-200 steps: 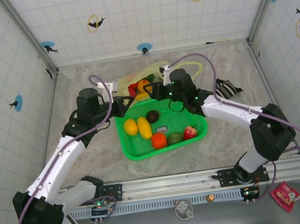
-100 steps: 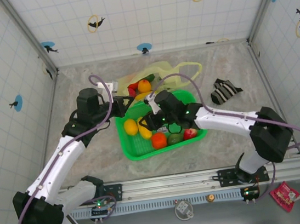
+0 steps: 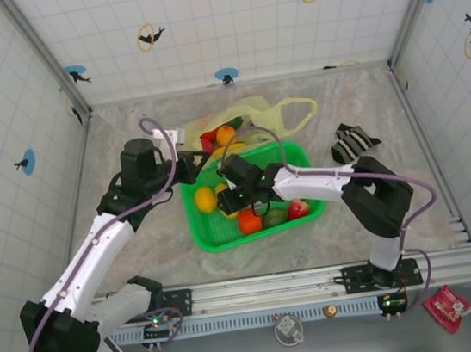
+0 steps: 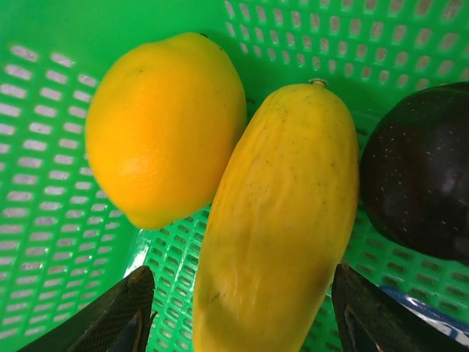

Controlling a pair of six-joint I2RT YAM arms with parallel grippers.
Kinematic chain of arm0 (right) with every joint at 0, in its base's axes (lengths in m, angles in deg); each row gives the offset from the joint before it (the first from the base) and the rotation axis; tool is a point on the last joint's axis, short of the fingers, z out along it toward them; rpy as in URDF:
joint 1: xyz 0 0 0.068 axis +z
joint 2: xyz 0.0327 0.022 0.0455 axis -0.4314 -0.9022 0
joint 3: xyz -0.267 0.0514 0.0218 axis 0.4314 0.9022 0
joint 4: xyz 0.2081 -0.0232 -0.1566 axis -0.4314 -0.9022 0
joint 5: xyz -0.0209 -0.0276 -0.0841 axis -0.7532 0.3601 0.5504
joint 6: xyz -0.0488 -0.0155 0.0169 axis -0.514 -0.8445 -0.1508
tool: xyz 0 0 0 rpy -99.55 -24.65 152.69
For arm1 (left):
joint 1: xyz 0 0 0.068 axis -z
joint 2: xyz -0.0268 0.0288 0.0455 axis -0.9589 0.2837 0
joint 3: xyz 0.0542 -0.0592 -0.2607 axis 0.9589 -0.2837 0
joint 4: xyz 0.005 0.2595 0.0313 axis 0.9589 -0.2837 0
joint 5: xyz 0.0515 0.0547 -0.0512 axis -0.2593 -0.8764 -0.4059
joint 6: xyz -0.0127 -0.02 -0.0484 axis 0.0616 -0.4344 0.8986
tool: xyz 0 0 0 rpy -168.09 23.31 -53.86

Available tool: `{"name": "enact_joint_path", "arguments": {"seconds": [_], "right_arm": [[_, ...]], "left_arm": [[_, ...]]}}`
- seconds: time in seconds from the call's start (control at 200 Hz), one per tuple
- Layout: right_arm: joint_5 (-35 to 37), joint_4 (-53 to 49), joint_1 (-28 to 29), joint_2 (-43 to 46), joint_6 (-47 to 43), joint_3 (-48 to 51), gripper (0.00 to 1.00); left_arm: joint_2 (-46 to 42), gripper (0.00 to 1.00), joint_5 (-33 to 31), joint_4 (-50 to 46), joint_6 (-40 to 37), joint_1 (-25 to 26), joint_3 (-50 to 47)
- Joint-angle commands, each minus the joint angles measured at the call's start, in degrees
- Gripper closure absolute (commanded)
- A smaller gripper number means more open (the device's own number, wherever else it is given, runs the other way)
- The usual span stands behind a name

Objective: Place the fake fruits into the plastic bag and tie a complex knot

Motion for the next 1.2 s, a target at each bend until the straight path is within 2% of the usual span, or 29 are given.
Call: {"name": "enact_joint_path", "arguments": {"seconds": [0.0,0.38,0.505,0.811,1.036,1.196], "right_arm": [[0.52,-0.77,0.18,-2.19,1.60,-3.11,0.34],[1.21,-0.58,-0.37,-6.66,3.14,-4.37,0.34],[0.74,0.70,-0.53,-5.53,3.82,-3.53,0.41],[-3.91,7.64,-0.96,3.35,2.99,3.48,0.58],[-0.84,7.58,-1.70,10.13,-3.33,9.65,0.58],[-1.69,13.50,-5.05,18.38,-3.93,17.69,0.58]], "left_arm": [[-0.43,1.00,-0.59,-0.46,-1.28,0.23,-0.52],[-0.66,1.00,-0.72,-0.49,-1.45,0.21,-0.67],[-0.53,1.00,-0.88,-0.56,-1.53,0.21,-0.70],[-0.48,1.00,-1.22,-0.65,-1.72,0.21,-0.22],[-0.14,1.00,-1.09,-0.56,-1.72,0.21,0.02],[-0.22,1.00,-1.22,-0.56,-1.72,0.21,-0.03]]}}
